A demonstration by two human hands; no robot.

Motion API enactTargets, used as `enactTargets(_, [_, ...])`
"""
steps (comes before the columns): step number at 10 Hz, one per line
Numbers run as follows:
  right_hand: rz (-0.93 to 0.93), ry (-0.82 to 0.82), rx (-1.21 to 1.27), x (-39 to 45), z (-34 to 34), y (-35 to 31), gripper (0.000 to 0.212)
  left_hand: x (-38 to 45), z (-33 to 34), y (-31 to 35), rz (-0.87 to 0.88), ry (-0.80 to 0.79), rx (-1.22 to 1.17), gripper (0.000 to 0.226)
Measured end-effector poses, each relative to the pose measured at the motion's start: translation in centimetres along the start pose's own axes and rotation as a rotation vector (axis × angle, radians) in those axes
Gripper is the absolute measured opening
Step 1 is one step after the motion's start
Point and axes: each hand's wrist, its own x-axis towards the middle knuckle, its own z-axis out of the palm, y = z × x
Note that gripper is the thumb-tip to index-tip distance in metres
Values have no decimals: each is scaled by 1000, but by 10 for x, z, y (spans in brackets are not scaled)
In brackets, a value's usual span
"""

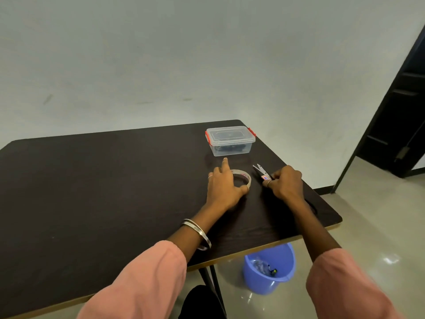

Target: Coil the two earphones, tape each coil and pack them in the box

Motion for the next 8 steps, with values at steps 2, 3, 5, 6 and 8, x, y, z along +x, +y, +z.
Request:
enactTargets(2, [22,-24,75,24,-9,-5,27,15,10,6,-35,27,-71,102])
enactTargets(3, [48,-27,64,30,-6,-4,28,18,16,9,-28,30,-81,103])
enactTargets(5, [25,-52,41,31,-3,2,36,22,25,9,14,26,-34,100])
enactTargets(6, [-4,-62,56,34,-5,6,38,25,27,5,36,0,-40,99])
enactTargets(8, [11,52,18,36,-8,-10,37,30,10,-2,63,-6,-207,85])
